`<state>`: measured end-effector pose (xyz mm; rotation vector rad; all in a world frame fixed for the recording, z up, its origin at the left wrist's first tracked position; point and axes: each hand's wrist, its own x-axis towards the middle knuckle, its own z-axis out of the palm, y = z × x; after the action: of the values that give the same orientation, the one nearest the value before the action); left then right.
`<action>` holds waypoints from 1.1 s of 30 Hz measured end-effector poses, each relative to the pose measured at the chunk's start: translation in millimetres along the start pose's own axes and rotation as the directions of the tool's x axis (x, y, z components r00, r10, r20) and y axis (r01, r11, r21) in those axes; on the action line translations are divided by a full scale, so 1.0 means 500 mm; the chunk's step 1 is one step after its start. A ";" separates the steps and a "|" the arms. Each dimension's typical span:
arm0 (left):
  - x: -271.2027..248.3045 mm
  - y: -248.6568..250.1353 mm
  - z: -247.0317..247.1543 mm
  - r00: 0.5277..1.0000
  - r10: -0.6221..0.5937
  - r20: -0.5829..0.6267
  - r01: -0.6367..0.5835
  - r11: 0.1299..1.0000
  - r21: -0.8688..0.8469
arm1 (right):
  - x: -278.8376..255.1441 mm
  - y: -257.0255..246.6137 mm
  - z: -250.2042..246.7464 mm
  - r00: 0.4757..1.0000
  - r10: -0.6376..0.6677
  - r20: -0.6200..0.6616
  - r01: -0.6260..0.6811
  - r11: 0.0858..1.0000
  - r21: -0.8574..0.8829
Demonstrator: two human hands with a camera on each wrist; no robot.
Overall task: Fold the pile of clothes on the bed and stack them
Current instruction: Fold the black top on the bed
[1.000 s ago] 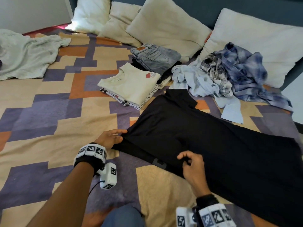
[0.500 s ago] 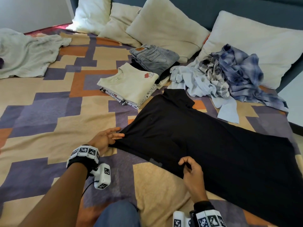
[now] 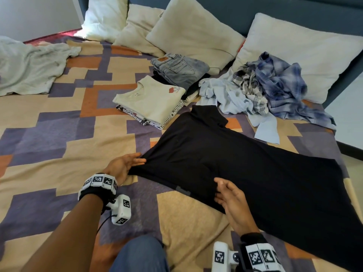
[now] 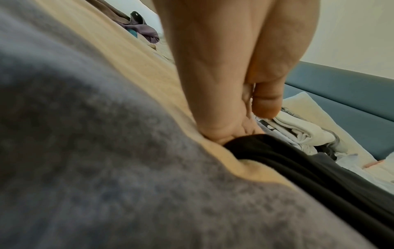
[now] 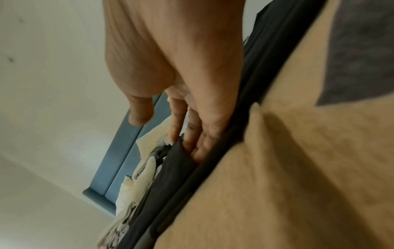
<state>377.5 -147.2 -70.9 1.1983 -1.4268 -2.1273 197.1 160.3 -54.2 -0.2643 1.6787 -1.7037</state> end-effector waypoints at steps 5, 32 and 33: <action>0.009 0.003 0.017 0.998 0.019 -0.058 -0.018 1.000 0.023 | 0.017 -0.011 0.017 0.995 0.040 -0.096 -0.055 0.986 -0.155; 0.024 -0.005 -0.007 1.000 0.021 0.021 -0.022 0.998 0.061 | 0.262 -0.083 0.025 0.891 0.025 -0.453 -0.131 0.970 -0.205; 0.024 -0.005 -0.008 1.000 0.022 0.022 -0.024 0.997 0.070 | 0.257 -0.081 0.018 0.882 0.055 -0.467 -0.147 0.976 -0.163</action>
<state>373.8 -156.2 -79.5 1.1821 -1.5294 -2.0964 95.9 70.9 -57.9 0.1570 2.1684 -1.6061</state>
